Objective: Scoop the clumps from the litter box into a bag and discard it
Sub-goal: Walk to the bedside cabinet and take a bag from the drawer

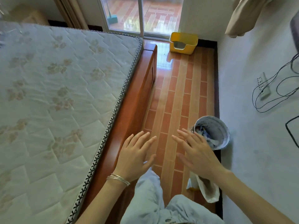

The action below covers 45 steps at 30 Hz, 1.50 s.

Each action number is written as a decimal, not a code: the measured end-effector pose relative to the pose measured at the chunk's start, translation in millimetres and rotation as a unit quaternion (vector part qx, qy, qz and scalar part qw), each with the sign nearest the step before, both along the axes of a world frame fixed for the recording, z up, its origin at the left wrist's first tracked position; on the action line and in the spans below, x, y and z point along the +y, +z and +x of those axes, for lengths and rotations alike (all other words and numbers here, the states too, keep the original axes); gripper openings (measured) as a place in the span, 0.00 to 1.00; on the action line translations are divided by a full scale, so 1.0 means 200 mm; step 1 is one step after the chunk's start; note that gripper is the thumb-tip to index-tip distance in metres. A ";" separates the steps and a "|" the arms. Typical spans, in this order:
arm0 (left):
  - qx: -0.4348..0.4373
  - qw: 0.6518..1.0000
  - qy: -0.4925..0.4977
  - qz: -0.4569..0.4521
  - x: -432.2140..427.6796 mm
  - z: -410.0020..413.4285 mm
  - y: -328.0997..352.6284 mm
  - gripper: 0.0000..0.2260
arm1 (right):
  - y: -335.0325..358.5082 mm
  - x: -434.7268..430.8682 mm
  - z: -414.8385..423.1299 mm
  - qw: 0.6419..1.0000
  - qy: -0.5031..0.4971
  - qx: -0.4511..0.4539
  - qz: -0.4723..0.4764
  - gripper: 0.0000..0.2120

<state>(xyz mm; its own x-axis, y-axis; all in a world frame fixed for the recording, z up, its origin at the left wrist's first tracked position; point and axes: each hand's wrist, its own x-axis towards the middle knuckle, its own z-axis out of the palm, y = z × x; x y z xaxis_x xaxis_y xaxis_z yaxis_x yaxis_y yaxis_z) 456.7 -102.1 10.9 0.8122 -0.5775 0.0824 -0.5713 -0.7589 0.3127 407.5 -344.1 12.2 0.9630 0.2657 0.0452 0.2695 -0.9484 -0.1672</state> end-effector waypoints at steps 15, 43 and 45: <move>-0.022 0.997 -0.068 -0.014 -0.11 0.96 0.01 0.23 | 0.03 -0.08 0.87 0.999 -0.042 -0.028 -0.005 0.23; -0.003 0.999 -0.038 0.010 -1.17 2.82 -0.03 0.23 | 0.00 -1.16 2.76 1.000 -0.007 0.007 -0.007 0.26; -0.015 0.999 -0.046 0.006 -1.21 2.98 -0.06 0.23 | -0.05 -1.21 2.91 1.000 0.000 0.008 -0.008 0.27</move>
